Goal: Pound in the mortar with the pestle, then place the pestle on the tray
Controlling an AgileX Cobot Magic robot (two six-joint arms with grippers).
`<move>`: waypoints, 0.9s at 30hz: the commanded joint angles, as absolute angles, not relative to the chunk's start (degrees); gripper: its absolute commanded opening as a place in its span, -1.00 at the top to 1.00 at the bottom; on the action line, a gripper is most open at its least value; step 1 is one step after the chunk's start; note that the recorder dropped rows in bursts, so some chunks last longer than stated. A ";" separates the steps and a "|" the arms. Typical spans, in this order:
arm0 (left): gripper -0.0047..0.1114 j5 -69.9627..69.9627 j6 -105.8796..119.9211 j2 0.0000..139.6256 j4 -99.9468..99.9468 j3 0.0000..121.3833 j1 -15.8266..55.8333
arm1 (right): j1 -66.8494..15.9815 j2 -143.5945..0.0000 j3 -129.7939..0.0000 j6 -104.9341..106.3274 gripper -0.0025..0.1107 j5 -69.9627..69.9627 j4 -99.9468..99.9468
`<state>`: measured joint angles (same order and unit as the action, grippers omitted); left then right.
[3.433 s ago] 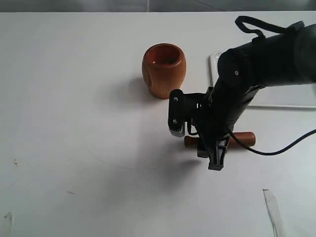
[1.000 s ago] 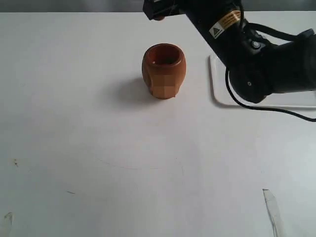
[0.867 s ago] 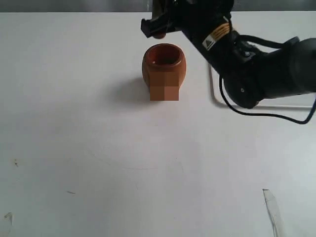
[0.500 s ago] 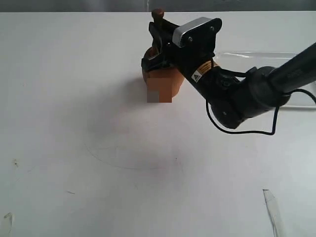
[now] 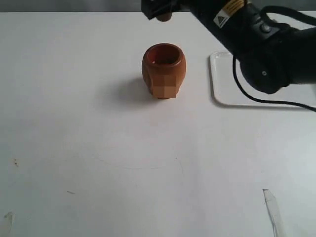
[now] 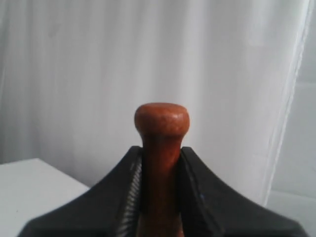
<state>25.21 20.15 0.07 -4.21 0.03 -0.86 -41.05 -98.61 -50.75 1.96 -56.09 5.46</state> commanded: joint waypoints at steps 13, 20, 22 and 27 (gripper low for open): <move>0.92 25.03 19.68 0.00 -3.79 0.00 -0.42 | -40.98 -116.43 -50.12 1.99 0.96 -65.11 7.17; 0.92 25.03 19.68 0.00 -3.79 0.00 -0.42 | -40.98 -99.99 -50.12 3.06 0.96 -61.21 7.17; 0.92 25.03 19.68 0.00 -3.79 0.00 -0.42 | -40.98 -97.50 -50.12 3.06 0.96 -58.71 7.17; 0.92 25.03 19.68 0.00 -3.79 0.00 -0.42 | -40.98 -99.40 -50.12 4.07 0.96 -54.09 7.17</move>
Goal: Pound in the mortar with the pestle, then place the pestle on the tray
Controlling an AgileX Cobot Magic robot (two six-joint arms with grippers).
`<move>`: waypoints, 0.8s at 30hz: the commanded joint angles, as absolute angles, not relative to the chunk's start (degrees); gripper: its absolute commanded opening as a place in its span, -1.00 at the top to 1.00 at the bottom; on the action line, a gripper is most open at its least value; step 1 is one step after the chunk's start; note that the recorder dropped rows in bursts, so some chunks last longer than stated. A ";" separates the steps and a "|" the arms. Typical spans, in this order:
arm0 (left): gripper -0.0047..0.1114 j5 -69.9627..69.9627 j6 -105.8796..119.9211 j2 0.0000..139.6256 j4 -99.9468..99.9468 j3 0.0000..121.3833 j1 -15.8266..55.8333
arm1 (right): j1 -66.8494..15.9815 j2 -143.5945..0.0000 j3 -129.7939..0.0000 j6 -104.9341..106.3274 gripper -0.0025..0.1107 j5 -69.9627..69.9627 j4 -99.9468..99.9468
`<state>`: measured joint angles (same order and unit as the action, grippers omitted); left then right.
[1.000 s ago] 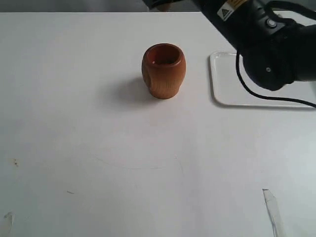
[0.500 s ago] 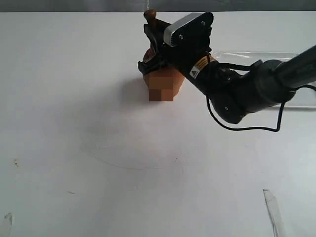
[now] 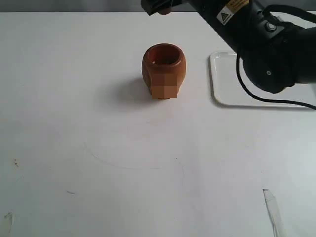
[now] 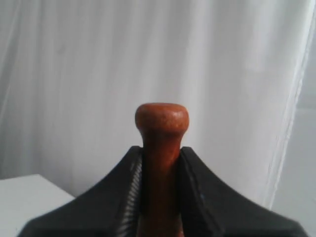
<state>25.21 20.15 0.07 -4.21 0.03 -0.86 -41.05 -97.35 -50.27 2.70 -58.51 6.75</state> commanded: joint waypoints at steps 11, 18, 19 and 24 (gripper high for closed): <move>0.92 25.03 19.68 0.00 -3.79 0.00 -0.42 | -40.98 -120.47 -50.12 4.62 0.96 -58.32 4.65; 0.92 25.03 19.68 0.00 -3.79 0.00 -0.42 | -40.98 -102.39 -50.12 6.90 0.96 -56.71 5.81; 0.92 25.03 19.68 0.00 -3.79 0.00 -0.42 | -40.98 -99.04 -50.12 7.91 0.96 -55.32 5.40; 0.92 25.03 19.68 0.00 -3.79 0.00 -0.42 | -40.55 -77.56 -50.12 22.26 0.96 -30.80 -0.76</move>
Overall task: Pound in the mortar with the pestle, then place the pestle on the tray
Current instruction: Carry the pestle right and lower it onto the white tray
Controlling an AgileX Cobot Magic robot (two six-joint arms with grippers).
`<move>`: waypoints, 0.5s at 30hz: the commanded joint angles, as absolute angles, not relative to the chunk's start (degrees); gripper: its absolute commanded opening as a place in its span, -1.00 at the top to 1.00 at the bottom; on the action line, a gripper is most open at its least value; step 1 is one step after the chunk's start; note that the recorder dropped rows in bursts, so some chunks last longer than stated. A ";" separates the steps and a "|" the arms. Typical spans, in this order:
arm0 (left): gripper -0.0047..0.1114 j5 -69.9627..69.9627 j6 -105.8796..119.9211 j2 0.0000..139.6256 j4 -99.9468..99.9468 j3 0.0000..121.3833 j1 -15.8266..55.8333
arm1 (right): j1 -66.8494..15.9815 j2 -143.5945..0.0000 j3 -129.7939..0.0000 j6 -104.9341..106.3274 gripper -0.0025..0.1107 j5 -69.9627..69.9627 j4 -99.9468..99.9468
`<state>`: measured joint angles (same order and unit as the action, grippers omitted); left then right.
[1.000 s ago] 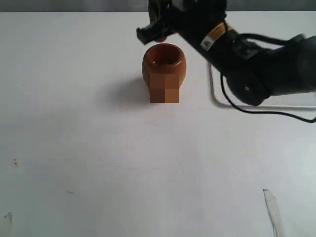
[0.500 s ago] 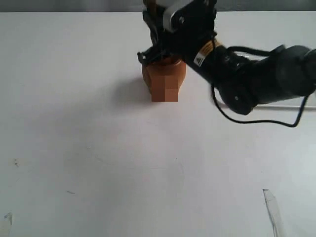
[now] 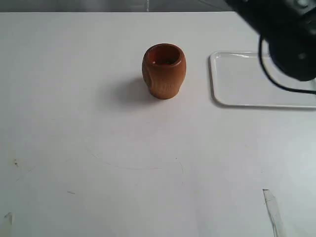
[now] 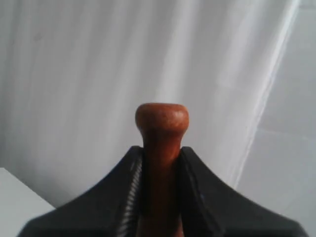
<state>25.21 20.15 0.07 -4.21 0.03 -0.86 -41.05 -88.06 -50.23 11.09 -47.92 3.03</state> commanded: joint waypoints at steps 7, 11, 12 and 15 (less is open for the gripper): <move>0.92 25.03 19.68 0.00 -3.79 0.00 -0.42 | -26.93 -75.05 -50.12 33.09 0.96 18.96 0.00; 0.92 25.03 19.68 0.00 -3.79 0.00 -0.42 | -22.15 -81.60 -50.12 32.97 0.96 23.16 1.86; 0.92 25.03 19.68 0.00 -3.79 0.00 -0.42 | -21.83 -82.91 -50.12 32.97 0.96 23.16 3.15; 0.92 25.03 19.68 0.00 -3.79 0.00 -0.42 | -21.86 -91.32 -50.12 32.97 0.96 22.14 15.38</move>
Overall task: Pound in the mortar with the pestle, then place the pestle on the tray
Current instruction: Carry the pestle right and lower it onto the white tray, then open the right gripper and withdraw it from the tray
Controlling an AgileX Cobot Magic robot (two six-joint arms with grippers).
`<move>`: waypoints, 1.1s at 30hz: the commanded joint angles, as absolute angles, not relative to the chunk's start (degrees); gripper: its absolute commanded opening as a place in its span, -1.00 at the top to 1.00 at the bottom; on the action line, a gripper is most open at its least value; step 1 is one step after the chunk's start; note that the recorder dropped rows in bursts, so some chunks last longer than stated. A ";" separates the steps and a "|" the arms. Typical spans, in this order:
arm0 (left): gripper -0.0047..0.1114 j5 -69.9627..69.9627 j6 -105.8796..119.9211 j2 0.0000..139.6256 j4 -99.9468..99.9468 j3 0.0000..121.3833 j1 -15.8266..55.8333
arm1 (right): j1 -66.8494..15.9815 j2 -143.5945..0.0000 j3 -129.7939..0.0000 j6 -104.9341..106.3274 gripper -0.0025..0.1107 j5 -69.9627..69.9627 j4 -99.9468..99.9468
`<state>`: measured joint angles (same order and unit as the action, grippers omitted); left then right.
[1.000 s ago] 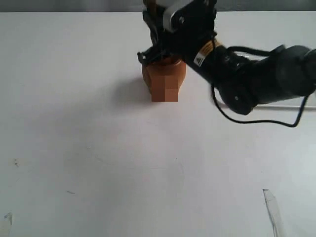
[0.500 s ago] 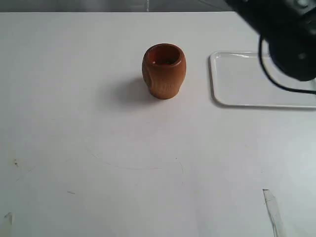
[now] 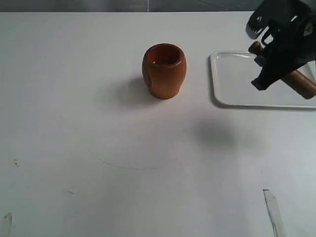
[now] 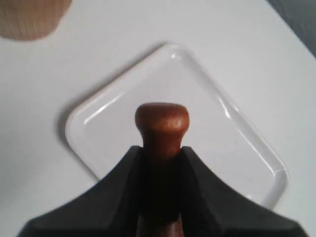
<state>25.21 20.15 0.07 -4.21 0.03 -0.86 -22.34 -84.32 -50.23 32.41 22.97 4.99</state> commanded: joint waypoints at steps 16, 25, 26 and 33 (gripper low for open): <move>0.92 25.03 19.68 0.00 -3.79 0.00 -0.42 | -21.86 -107.64 -64.14 4.25 -0.25 26.33 39.79; 0.92 25.03 19.68 0.00 -3.79 0.00 -0.42 | -21.46 -99.20 -63.24 -46.52 0.86 36.13 67.68; 0.92 25.03 19.68 0.00 -3.79 0.00 -0.42 | -21.19 -96.96 -62.25 -49.19 0.95 34.35 68.46; 0.92 25.03 19.68 0.00 -3.79 0.00 -0.42 | -21.21 -78.21 -48.66 -79.31 0.96 13.10 99.95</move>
